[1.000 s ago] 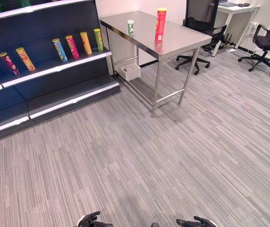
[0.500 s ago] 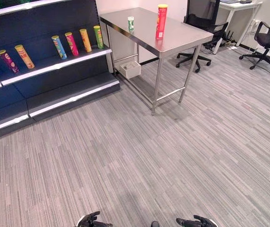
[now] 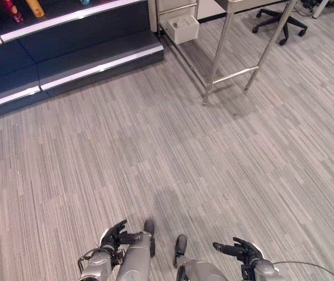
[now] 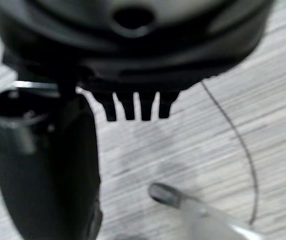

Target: Put the goods on the table back onto the shelves and tidy them up.

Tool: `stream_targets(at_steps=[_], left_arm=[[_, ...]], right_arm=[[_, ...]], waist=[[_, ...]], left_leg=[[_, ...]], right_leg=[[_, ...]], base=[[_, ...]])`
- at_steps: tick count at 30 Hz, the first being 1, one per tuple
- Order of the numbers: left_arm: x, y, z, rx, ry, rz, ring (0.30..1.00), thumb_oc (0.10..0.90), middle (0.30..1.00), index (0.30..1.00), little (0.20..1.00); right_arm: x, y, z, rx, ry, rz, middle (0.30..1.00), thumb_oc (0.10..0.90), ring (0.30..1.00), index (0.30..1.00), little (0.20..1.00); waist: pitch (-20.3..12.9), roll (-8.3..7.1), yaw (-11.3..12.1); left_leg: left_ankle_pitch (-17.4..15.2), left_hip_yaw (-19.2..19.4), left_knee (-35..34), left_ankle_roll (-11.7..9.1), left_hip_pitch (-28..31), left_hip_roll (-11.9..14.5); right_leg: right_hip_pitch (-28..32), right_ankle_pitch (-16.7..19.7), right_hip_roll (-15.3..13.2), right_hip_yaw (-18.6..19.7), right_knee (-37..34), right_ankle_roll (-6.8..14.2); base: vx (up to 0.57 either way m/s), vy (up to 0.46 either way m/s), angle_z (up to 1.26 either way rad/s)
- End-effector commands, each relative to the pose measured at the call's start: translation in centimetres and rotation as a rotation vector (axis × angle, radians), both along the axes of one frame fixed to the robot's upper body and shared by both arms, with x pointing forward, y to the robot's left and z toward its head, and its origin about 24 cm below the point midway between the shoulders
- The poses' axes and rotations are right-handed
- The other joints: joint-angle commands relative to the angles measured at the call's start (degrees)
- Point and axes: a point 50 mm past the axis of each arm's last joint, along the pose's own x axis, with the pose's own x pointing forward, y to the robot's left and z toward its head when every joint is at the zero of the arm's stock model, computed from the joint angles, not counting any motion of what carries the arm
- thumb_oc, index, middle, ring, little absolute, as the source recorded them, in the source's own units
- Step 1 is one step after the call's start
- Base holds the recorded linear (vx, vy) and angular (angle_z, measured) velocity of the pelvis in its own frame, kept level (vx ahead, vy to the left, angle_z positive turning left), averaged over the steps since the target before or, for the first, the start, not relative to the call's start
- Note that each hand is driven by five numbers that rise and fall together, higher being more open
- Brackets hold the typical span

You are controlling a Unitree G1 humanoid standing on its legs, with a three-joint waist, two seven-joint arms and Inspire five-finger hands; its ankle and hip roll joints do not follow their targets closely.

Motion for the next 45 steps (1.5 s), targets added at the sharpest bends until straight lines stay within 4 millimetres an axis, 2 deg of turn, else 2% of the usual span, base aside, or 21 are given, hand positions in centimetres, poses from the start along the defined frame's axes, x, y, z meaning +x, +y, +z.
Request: stream_targets(at_steps=[1, 5, 6, 9, 12, 15, 17, 19, 20, 21, 24, 26, 30, 31, 32, 33, 34, 36, 39, 41, 45], left_arm=[[-4.0, 1.3, -1.3, 0.078, 0.115, -0.033, 0.900, 0.800, 0.900, 0.900, 0.900], [-5.1, 1.5, -1.6, 0.084, 0.148, -0.017, 0.900, 0.800, 0.900, 0.900, 0.900], [-5.3, 2.2, -1.6, 0.101, 0.157, -0.002, 0.900, 0.800, 0.900, 0.900, 0.900], [-5.1, 3.3, -1.2, 0.117, 0.150, 0.025, 0.900, 0.800, 0.900, 0.900, 0.900], [-4.3, 3.7, -0.9, 0.135, 0.132, 0.016, 0.900, 0.800, 0.900, 0.900, 0.900], [-3.8, 3.8, -0.6, 0.145, 0.119, 0.011, 0.900, 0.800, 0.900, 0.900, 0.900], [-3.1, 3.7, -0.4, 0.150, 0.094, 0.003, 0.900, 0.800, 0.900, 0.900, 0.900], [-2.6, 3.5, -0.3, 0.151, 0.083, -0.012, 0.900, 0.800, 0.900, 0.900, 0.900], [-2.1, 3.4, -0.1, 0.154, 0.072, -0.016, 0.900, 0.800, 0.900, 0.900, 0.900], [-1.5, 2.8, -0.1, 0.152, 0.065, -0.040, 0.900, 0.800, 0.900, 0.900, 0.900], [-2.0, 2.0, -0.5, 0.127, 0.070, -0.047, 0.900, 0.800, 0.900, 0.900, 0.900], [-2.7, 1.5, -0.9, 0.114, 0.092, -0.055, 0.900, 0.800, 0.900, 0.900, 0.900], [-2.9, 0.8, -1.1, 0.093, 0.100, -0.066, 0.900, 0.800, 0.900, 0.900, 0.900], [-2.4, 0.7, -0.9, 0.076, 0.075, -0.039, 0.900, 0.800, 0.900, 0.900, 0.900], [-2.4, 0.7, -0.9, 0.077, 0.075, -0.039, 0.900, 0.800, 0.900, 0.900, 0.900], [-2.0, 0.7, -0.7, 0.076, 0.059, -0.034, 0.900, 0.800, 0.900, 0.900, 0.900], [-2.0, 0.7, -0.7, 0.077, 0.062, -0.030, 0.900, 0.800, 0.900, 0.900, 0.900], [-2.1, 0.5, -0.8, 0.071, 0.065, -0.029, 0.900, 0.800, 0.900, 0.900, 0.900], [-2.3, 0.5, -0.9, 0.072, 0.074, -0.029, 0.900, 0.800, 0.900, 0.900, 0.900], [-3.1, 0.8, -1.1, 0.067, 0.092, -0.001, 0.900, 0.800, 0.900, 0.900, 0.900], [-4.1, 0.7, -1.6, 0.063, 0.128, 0.004, 0.900, 0.800, 0.900, 0.900, 0.900]], right_arm=[[-2.0, -2.4, 0.1, -0.074, 0.006, -0.010, 0.900, 0.800, 0.900, 0.900, 0.900], [-2.4, -1.9, -0.2, -0.061, 0.017, -0.001, 0.900, 0.800, 0.900, 0.900, 0.900], [-2.6, -1.4, -0.4, -0.051, 0.024, 0.008, 0.900, 0.800, 0.900, 0.900, 0.900], [-2.6, -0.9, -0.6, -0.032, 0.039, 0.022, 0.900, 0.800, 0.900, 0.900, 0.900], [-2.0, -1.0, -0.4, -0.026, 0.012, -0.012, 0.900, 0.800, 0.900, 0.900, 0.900], [-2.1, -0.8, -0.4, -0.018, 0.009, -0.024, 0.900, 0.800, 0.900, 0.900, 0.900], [-2.4, -0.9, -0.5, -0.018, 0.015, -0.036, 0.900, 0.800, 0.900, 0.900, 0.900], [-2.6, -1.1, -0.6, -0.018, 0.022, -0.052, 0.900, 0.800, 0.900, 0.900, 0.900], [-2.9, -1.3, -0.7, -0.017, 0.029, -0.073, 0.900, 0.800, 0.900, 0.900, 0.900], [-4.7, -1.6, -1.3, -0.018, 0.083, -0.123, 0.900, 0.800, 0.900, 0.900, 0.900], [-6.0, -1.9, -1.7, -0.031, 0.127, -0.117, 0.900, 0.800, 0.900, 0.900, 0.900], [-6.7, -2.3, -1.8, -0.048, 0.156, -0.090, 0.900, 0.800, 0.900, 0.900, 0.900], [-5.4, -2.5, -1.2, -0.062, 0.109, -0.039, 0.900, 0.800, 0.900, 0.900, 0.900], [-4.7, -2.5, -0.8, -0.066, 0.078, -0.031, 0.900, 0.800, 0.900, 0.900, 0.900], [-4.6, -2.5, -0.8, -0.065, 0.078, -0.031, 0.900, 0.800, 0.900, 0.900, 0.900], [-4.2, -2.6, -0.6, -0.074, 0.064, -0.032, 0.900, 0.800, 0.900, 0.900, 0.900], [-4.2, -2.7, -0.6, -0.080, 0.072, -0.036, 0.900, 0.800, 0.900, 0.900, 0.900], [-4.2, -2.9, -0.7, -0.087, 0.085, -0.046, 0.900, 0.800, 0.900, 0.900, 0.900], [-4.3, -3.1, -0.7, -0.090, 0.090, -0.049, 0.900, 0.800, 0.900, 0.900, 0.900], [-4.4, -3.2, -0.7, -0.113, 0.106, -0.014, 0.900, 0.800, 0.900, 0.900, 0.900], [-5.1, -3.1, -1.1, -0.106, 0.126, -0.026, 0.900, 0.800, 0.900, 0.900, 0.900]], waist=[[-7.29, -0.08, 3.70], [-9.10, -0.24, 3.96], [-10.51, -1.48, 4.28], [-11.80, -3.32, 4.47], [-10.03, -1.15, 2.71], [-9.20, 0.83, 1.36], [-8.66, 1.73, -0.10], [-8.13, 1.74, -1.69], [-7.40, 1.30, -2.88], [-7.23, -0.08, -6.21], [-7.81, -0.38, -6.86], [-9.41, 0.16, -7.37], [-10.17, 1.60, -7.26], [-7.95, 0.89, -6.37], [-8.16, 0.69, -6.59], [-6.42, -0.21, -6.16], [-5.78, -0.49, -5.85], [-5.32, -0.67, -4.94], [-5.58, -1.04, -4.12], [-6.05, 0.43, -1.04], [-7.78, 0.98, -1.39]], left_leg=[[4.71, 1.23, -2.47, 2.69, -4.42, 0.86], [7.58, 1.59, -2.49, 3.01, -2.48, 0.67], [7.07, 2.40, -1.94, 4.00, -0.36, -0.10], [1.54, 3.98, -0.23, 8.00, 5.23, -4.03], [-1.20, 4.28, -0.13, 10.07, 9.72, -4.46], [-2.38, 4.08, -1.20, 10.48, 13.11, -3.70], [-4.09, 3.59, -2.24, 9.89, 16.04, -3.58], [-5.09, 3.20, -2.49, 9.35, 17.97, -3.82], [-6.43, 2.79, -2.49, 8.87, 19.87, -4.33], [-10.64, 0.66, -2.49, 7.37, 25.30, -5.37], [-13.83, -0.46, -2.49, 6.86, 29.04, -5.37], [-15.07, -1.27, -2.49, 6.20, 31.51, -3.22], [-11.81, -2.04, 6.80, 3.44, 29.79, -0.72], [-5.31, -1.82, 26.34, 1.20, 20.85, -0.56], [-5.06, -2.00, 26.26, 1.24, 20.54, -0.80], [-1.52, -0.53, 36.11, 1.38, 15.52, -0.28], [-1.36, 0.67, 39.00, 1.86, 12.73, 0.43], [-3.76, 3.75, 36.65, 3.13, 8.36, 2.48], [-6.12, 5.13, 27.18, 4.44, 7.03, 2.04], [-2.58, -3.69, 9.66, 3.97, 6.31, -1.76], [-2.73, -8.04, 2.95, 4.12, 11.64, -2.03]], right_leg=[[10.16, -7.99, -3.30, 2.94, 0.44, 7.92], [11.51, -8.65, -4.03, 3.83, 0.44, 8.69], [11.73, -8.52, -6.22, 4.75, 2.45, 9.98], [6.16, 2.76, -11.86, 7.69, 19.85, 13.97], [-0.64, 11.97, -12.99, 6.53, 35.00, 13.56], [-5.98, 11.20, -15.14, 3.39, 40.05, 12.84], [-9.14, 7.41, -16.47, -1.64, 34.19, 11.70], [-10.83, 6.03, -15.12, -3.30, 26.38, 11.78], [-12.44, 6.52, -13.42, -3.86, 19.21, 12.13], [-16.55, 11.15, -9.86, -4.59, 1.58, 15.25], [-16.27, 12.46, -10.32, -7.45, 0.44, 15.52], [-13.95, 12.79, -8.51, -5.95, 0.44, 13.90], [-10.70, 9.31, -5.72, -4.62, 1.28, 10.83], [-6.44, 6.03, -4.93, -3.52, 1.56, 8.18], [-6.69, 6.06, -5.20, -3.68, 1.59, 8.21], [-4.82, 4.37, -5.15, -2.92, 1.61, 6.68], [-3.99, 3.77, -5.20, -2.75, 1.58, 6.19], [-1.89, 2.60, -5.42, -2.64, 1.02, 6.17], [-0.86, 2.22, -6.02, -1.84, 0.49, 7.13], [0.63, 0.92, -4.50, 0.87, 0.44, 7.87], [1.68, 0.38, -3.87, 2.66, 0.55, 8.02]], base=[[0.41, 0.119, 0.07], [0.33, 0.150, -0.47], [0.56, 0.283, -0.36], [0.58, 0.388, -0.76], [0.22, 0.276, 0.02], [0.22, 0.153, 0.34], [0.31, 0.055, 0.15], [0.34, -0.025, 0.09], [0.78, -0.175, 0.20], [0.81, -0.196, 0.37], [0.62, -0.175, 1.17], [0.60, -0.304, 0.42], [0.36, -0.256, 0.02], [0.22, -0.271, -0.12], [0.22, -0.337, -0.06], [0.11, -0.174, 0.05], [0.17, -0.208, 0.13], [0.19, -0.060, -0.05], [0.19, 0.057, -0.10], [0.31, 0.165, -0.47], [0.16, 0.090, -0.99]])
